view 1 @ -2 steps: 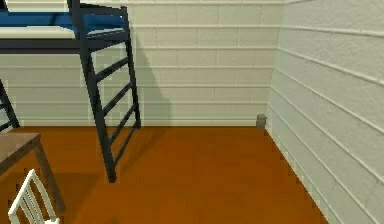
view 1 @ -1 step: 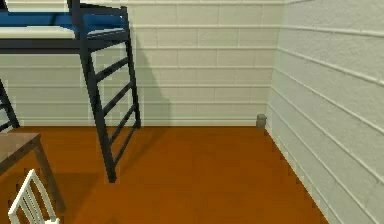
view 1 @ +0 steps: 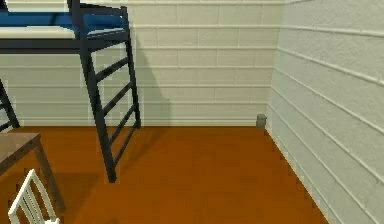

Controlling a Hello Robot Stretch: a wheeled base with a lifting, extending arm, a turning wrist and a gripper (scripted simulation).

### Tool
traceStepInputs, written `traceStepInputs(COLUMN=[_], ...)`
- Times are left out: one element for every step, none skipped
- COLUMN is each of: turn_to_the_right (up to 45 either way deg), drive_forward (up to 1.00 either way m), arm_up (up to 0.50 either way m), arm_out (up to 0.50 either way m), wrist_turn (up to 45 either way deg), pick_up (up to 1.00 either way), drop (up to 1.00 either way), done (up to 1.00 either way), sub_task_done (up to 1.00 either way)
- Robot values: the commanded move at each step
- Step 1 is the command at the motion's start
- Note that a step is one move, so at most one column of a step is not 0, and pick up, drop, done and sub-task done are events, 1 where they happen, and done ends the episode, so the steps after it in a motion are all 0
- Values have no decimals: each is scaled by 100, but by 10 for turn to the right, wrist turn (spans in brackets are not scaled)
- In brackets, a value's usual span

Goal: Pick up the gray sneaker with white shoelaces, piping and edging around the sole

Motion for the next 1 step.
traceStepInputs(turn_to_the_right=[0], drive_forward=[0], arm_up=[10], arm_out=[0], wrist_turn=[0], pick_up=[0], drop=[0], done=[0], sub_task_done=[0])
